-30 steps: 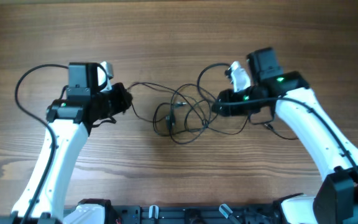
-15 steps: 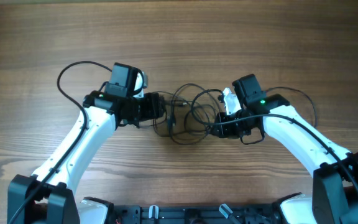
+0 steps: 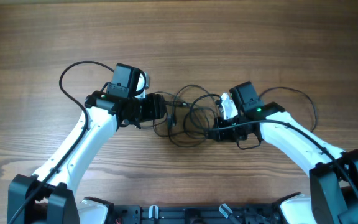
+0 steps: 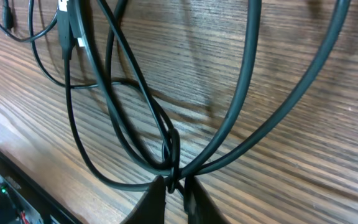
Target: Untangle cables
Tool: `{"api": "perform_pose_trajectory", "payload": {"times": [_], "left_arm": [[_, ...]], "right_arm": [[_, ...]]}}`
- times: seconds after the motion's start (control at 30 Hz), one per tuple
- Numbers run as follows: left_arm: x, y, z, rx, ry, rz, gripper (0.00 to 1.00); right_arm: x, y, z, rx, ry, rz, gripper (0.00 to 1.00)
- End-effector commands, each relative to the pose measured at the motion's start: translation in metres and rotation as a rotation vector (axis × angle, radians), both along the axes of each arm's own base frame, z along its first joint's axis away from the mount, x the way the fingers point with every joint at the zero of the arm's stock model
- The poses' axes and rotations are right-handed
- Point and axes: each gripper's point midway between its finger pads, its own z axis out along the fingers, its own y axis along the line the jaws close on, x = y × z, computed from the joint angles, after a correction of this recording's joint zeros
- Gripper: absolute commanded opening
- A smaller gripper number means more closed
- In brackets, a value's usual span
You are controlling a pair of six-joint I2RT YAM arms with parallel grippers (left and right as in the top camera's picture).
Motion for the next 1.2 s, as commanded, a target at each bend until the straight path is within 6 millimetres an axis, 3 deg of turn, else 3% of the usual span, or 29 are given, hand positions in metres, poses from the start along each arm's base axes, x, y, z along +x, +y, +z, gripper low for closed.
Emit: {"api": "perform_pose_trajectory", "payload": {"times": [0.0,0.17,0.27,0.33,0.4,0.5,0.6,0.73,0.93,1.0,1.07,1.1,1.17], "left_arm": [[0.001,-0.002,-0.002,0.008,0.001,-0.01,0.63],[-0.007,-0.006,-0.003,0.013,0.021,-0.028,0.63],[-0.016,-0.022,-0.004,0.011,0.023,-0.084,0.64],[-0.024,-0.036,-0.003,0.01,0.016,-0.134,0.68],[-0.031,-0.053,-0.004,0.007,0.006,-0.188,0.69],[-0.04,-0.067,-0.013,0.014,0.022,-0.24,0.7],[-0.047,-0.072,-0.026,0.033,0.063,-0.262,0.69],[-0.052,-0.07,-0.041,0.057,0.115,-0.266,0.68],[-0.048,-0.067,-0.045,0.083,0.106,-0.256,0.68],[-0.048,-0.065,-0.046,0.093,0.107,-0.253,0.66],[-0.047,-0.055,-0.049,0.147,0.106,-0.236,0.61],[-0.046,-0.046,-0.052,0.196,0.106,-0.208,0.6],[-0.04,-0.011,-0.057,0.333,0.137,-0.01,0.62]], "right_arm": [[0.0,0.006,0.002,0.027,0.0,-0.009,0.04],[0.0,0.005,0.001,0.018,0.004,-0.022,0.04],[0.004,-0.007,-0.006,-0.055,0.066,-0.18,0.04],[0.005,-0.004,-0.004,-0.033,0.078,-0.203,0.04],[0.005,0.018,0.011,0.105,0.052,-0.099,0.04],[-0.007,0.061,0.06,0.461,-0.055,0.199,0.04],[-0.004,0.066,0.078,0.565,-0.09,0.235,0.04],[0.005,0.062,0.083,0.586,-0.11,0.213,0.04],[0.001,0.072,0.118,0.779,-0.161,0.318,0.04],[0.007,0.071,0.116,0.76,-0.161,0.285,0.04],[0.018,0.064,0.099,0.656,-0.137,0.19,0.04],[0.02,0.061,0.089,0.603,-0.119,0.152,0.04],[0.018,0.041,0.05,0.381,-0.043,0.034,0.08]]}}
